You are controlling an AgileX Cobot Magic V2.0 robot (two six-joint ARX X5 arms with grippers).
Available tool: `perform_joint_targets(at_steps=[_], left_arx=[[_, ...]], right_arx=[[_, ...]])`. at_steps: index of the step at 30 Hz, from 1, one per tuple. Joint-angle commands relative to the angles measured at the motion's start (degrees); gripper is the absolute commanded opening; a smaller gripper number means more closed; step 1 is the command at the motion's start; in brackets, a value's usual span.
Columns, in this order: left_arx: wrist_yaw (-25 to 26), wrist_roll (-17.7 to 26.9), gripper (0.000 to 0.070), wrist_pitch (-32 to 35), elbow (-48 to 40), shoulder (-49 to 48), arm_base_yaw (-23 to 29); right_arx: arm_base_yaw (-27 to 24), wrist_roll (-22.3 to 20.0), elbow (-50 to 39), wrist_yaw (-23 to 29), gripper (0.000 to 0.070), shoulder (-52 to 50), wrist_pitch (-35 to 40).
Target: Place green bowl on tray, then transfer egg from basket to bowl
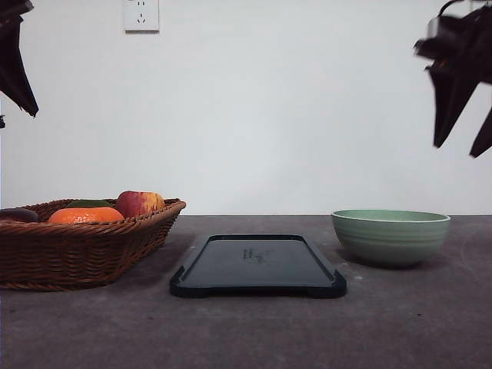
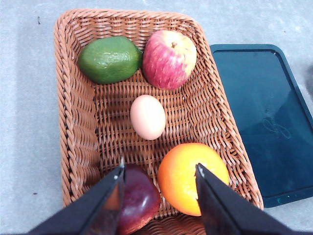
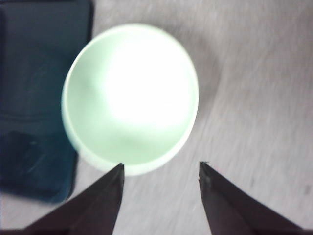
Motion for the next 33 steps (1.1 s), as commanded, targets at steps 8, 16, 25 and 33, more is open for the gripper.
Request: perform_joint_targets(at_steps=[8,16,25,33], left_arx=[[0.24,0.74,0.0281,0.62,1.36,0.37,-0.09],[0.24,0.74,0.0281,1.95,1.36,0.37,-0.09],[0.24,0.74,0.0281,2.14,1.36,0.37,-0.09],[0.24,0.74,0.0281,2.1,1.36,0.39,-0.09]], right_arx=[[-0.05,-3.73,5.36,3.63,0.03,11.96,0.9],[-0.07,-4.34,5.36,3.53,0.0134,17.34,3.77],[-0.07,-4.32,6.82,3.5,0.0,18.0,3.19],[1.58,-4.24,17.89,1.54,0.0,18.0,-6.34]])
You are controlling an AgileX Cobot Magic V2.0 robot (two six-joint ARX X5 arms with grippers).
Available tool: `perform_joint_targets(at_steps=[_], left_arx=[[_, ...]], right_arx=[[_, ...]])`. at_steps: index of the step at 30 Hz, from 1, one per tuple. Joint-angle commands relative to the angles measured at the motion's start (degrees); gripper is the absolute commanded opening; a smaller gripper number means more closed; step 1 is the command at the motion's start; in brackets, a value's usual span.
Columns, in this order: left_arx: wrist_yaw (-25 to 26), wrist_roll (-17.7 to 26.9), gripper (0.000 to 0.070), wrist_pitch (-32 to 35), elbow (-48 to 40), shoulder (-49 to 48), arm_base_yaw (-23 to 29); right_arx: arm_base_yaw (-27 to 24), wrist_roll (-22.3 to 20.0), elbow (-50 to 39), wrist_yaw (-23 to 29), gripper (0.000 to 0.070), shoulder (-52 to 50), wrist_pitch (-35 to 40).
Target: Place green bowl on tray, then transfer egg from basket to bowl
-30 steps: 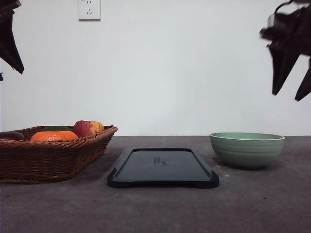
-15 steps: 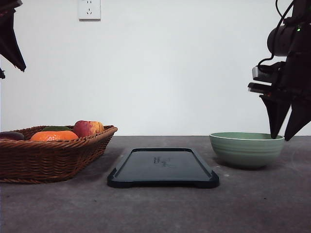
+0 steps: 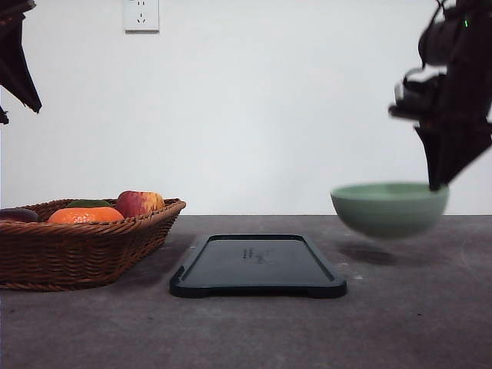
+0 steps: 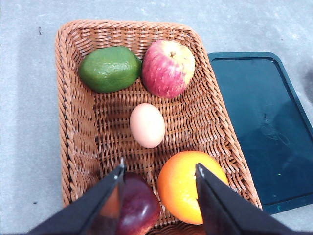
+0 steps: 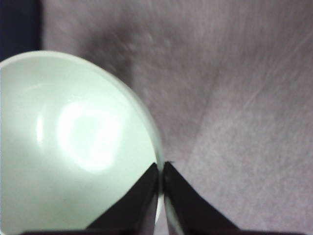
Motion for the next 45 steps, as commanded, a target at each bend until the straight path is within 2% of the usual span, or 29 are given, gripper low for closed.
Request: perform_joint_targets(at_steps=[1,8,18,30,38,40,43,45], left_arx=[[0.24,0.74,0.0281,0.52,1.36,0.39,-0.11],[0.24,0.74,0.0281,0.52,1.36,0.44,-0.11],[0.24,0.74,0.0281,0.52,1.36,0.44,-0.11],[0.24,0.74,0.0281,0.55,1.36,0.44,-0.11],[0.24,0.74,0.0281,0.52,1.36,0.44,-0.11],[0.24,0.74,0.0281,0.52,1.36,0.44,-0.11],[0.24,0.74,0.0281,0.53,1.36,0.44,-0.11],[0.24,0.74,0.0281,0.52,1.36,0.44,-0.13]], right_arx=[[1.26,-0.24,3.51,-1.62,0.0,1.07,-1.52],[7.93,1.63,9.75,-5.46,0.0,1.15,-3.12],[18.3,5.54,9.93,-4.91,0.0,5.91,3.95],[20.14,6.23,9.93,-0.52,0.0,13.15,6.34],[20.11,6.19,9.93,0.35,0.0001,14.61,6.59],[20.11,6.19,9.93,0.84,0.0023,15.02,6.63],[20.11,6.22,9.93,1.1,0.0153,15.21,6.56],[20.17,6.23,9.93,1.08,0.0183,15.18,6.67]])
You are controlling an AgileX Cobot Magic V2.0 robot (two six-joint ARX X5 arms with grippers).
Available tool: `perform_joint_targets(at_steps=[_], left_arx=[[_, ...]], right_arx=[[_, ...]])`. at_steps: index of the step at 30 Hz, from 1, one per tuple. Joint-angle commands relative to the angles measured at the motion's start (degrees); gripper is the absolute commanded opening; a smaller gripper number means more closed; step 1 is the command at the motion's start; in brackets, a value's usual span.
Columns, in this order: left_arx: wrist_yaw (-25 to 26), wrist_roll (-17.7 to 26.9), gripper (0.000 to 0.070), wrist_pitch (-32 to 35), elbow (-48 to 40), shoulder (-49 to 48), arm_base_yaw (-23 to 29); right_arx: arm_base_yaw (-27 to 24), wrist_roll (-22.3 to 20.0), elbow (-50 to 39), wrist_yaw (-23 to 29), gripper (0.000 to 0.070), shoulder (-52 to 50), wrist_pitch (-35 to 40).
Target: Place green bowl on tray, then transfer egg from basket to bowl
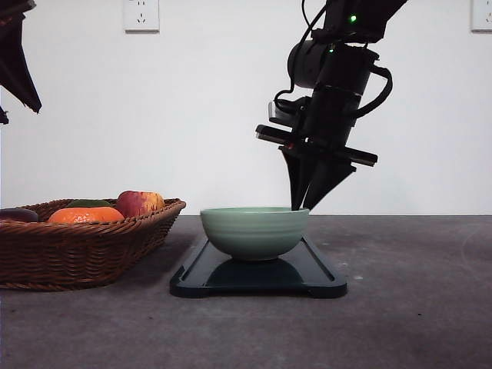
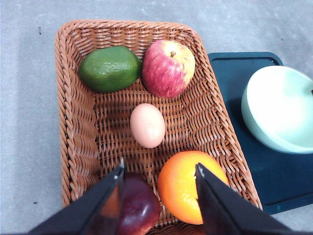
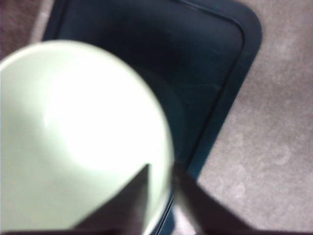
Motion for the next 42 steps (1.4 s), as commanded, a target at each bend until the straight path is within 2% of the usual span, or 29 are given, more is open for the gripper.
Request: perform_joint_targets(at_steps=[1,8,12,15,21,26,35,39,42], left_arx=[[0.24,0.74,0.0281,0.52,1.36,0.44,-0.11],[0.24,0.74,0.0281,0.52,1.36,0.44,-0.12],[0.24,0.74,0.0281,0.52,1.36,0.44,-0.11],[0.24,0.74,0.0281,0.51,1.36,0.44,-0.11],[0.24,0.74,0.0281,0.52,1.36,0.44,-0.11],[0.24,0.74,0.0281,0.56,1.36,0.44,-0.13],[0.25,-0.18,0.0281,-0.19,1.36,0.44,-0.13],[0.24,-0.97,0.0281,-1.01,1.36,0.44,-0.38],[0.24,-1.05,0.0283,-2.06,1.54,0.53,-1.37]], right_arx=[[0.39,0.57,1.35,0.04,0.0183,1.42,0.4],[0.06,0.15,3.63,0.27,0.0181,-2.77,-1.92],[0.63,-0.07,1.06,5.47,0.0177,-8.49,-0.67],[0.94,-0.07,-6.57,6.25,0.0177,-14.59,4.96],[1.05,-0.05,-28.24,5.84,0.0177,-30.99,19.59],[1.04,-0.2,-41.45,6.1,0.0177,-45.1,25.57],[1.04,-0.3,-54.82,9.16,0.0177,-65.98,26.47],[1.03,-0.33,-56.22,11.86,0.0177,-69.51,24.97],[1.03,-0.33,-56.22,12.0,0.0177,-69.61,24.93]])
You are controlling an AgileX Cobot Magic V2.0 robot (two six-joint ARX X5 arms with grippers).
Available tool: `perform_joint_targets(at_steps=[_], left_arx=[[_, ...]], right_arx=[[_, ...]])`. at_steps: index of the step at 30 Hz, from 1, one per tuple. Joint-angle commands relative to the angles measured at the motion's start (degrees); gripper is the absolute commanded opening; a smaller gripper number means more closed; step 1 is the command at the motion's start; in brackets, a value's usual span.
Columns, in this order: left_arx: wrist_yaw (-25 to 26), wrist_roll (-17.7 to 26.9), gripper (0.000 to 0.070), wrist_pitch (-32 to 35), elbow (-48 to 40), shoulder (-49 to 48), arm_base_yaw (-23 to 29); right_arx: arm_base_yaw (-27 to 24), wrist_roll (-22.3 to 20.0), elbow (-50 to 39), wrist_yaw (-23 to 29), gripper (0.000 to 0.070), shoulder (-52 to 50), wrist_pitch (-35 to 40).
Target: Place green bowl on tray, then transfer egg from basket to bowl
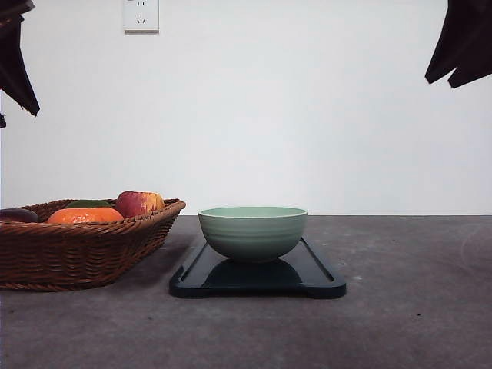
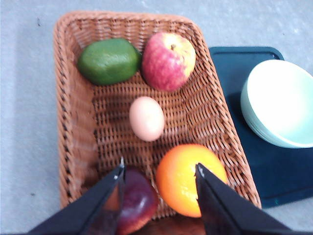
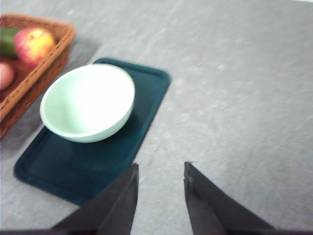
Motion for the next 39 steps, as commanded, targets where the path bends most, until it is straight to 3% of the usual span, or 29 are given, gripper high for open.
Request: perform_joint_targets(at_steps=[1,9,15,19,24,31,35,39], left_arx=[[0.24,-0.53,0.0283,-0.66,1.74,0.67,-0.82],[-0.69,0.93,0.0284,-5.7,9.88,11.03,-5.0],[-7.55,2.38,0.0319,-13.54,21.4,24.74,-7.33],[-8.22,2.05,0.0319,-17.17,29.07,33.34,-7.4],[-11.19,1.83,0.0322,-17.5,34.87,40.68,-7.4],[-11.27,1.68,0.0326,-16.72,36.55,46.58,-7.38],[-11.28,1.66,0.0389,-15.73,36.55,48.99,-7.36],[-11.81,1.31,0.0394,-14.55,36.55,50.2,-7.38]], right_arx=[[0.35,-0.26,0.11,0.13,0.0177,0.68,0.26],[0.35,-1.11,0.11,0.02,0.0177,0.73,0.63],[0.35,-1.1,0.11,0.0,0.0177,0.73,0.69],[0.35,-1.11,0.11,0.02,0.0177,0.73,0.69],[0.35,-1.11,0.11,0.04,0.0177,0.73,0.71],[0.35,-1.11,0.11,0.13,0.0177,0.73,1.41],[0.35,-1.11,0.11,0.15,0.0177,0.73,2.36],[0.35,-1.11,0.11,0.15,0.0177,0.73,2.45]])
